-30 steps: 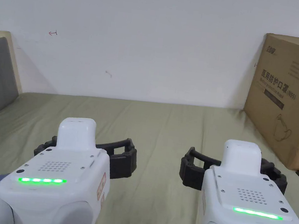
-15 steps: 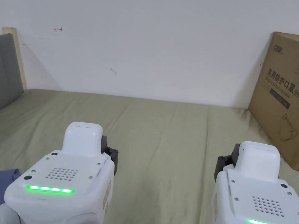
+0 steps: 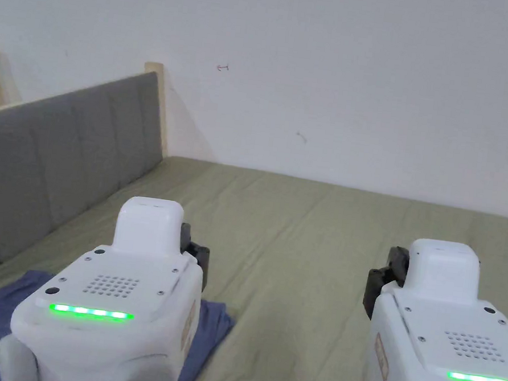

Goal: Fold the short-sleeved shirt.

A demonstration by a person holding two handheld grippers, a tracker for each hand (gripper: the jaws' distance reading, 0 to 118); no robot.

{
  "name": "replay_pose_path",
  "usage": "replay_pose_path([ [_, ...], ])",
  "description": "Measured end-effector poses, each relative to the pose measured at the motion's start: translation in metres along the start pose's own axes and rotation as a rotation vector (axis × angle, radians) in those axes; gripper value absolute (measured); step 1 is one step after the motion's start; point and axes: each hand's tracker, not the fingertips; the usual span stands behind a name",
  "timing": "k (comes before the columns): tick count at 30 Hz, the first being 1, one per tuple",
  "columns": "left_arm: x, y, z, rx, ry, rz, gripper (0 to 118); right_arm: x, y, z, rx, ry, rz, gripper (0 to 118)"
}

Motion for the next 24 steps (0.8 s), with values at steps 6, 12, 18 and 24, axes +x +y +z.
replay_pose_path([
  [6,-0.053,-0.005,0.012,-0.034,0.170,0.012,0,-0.056,-0.006,-0.008,-0.040,0.199,0.013,0],
  [12,-0.070,-0.015,0.008,-0.066,0.194,0.084,0,-0.076,-0.013,-0.008,-0.056,0.253,0.066,0],
  [18,-0.067,-0.053,-0.050,-0.243,0.202,0.050,3,-0.074,-0.024,-0.020,-0.114,0.230,0.082,0],
  [24,-0.071,-0.121,-0.138,-0.569,0.125,0.071,113,-0.065,-0.045,-0.040,-0.198,0.186,0.105,0],
])
